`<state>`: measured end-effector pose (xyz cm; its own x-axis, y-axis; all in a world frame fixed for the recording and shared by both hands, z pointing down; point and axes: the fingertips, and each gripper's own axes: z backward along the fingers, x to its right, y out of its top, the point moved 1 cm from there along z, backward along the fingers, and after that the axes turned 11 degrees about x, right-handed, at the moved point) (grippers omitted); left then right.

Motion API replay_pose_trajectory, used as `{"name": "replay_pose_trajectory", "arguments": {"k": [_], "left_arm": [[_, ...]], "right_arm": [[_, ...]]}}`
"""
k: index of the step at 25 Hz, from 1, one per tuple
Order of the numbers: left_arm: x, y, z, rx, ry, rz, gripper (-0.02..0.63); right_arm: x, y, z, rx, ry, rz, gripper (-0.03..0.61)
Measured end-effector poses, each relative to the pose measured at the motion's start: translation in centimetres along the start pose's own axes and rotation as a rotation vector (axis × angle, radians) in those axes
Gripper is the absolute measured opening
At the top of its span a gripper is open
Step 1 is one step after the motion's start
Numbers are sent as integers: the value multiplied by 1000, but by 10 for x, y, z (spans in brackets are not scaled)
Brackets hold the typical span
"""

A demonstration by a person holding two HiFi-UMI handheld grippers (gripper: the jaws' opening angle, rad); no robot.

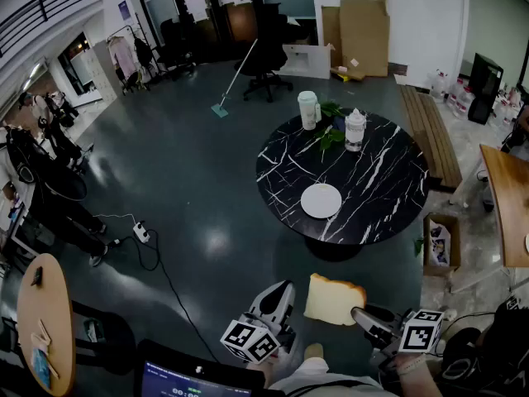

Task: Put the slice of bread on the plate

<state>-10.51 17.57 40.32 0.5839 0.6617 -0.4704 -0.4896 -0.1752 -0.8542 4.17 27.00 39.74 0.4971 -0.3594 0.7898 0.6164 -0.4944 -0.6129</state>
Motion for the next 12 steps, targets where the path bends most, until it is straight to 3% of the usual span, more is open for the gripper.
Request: {"name": "replay_pose_trajectory", "arguments": {"k": [12], "left_arm": [[-31,-10,-43,-8,9,43,6]], "right_arm": [[33,30,-23,35,-72,-10,86]]}}
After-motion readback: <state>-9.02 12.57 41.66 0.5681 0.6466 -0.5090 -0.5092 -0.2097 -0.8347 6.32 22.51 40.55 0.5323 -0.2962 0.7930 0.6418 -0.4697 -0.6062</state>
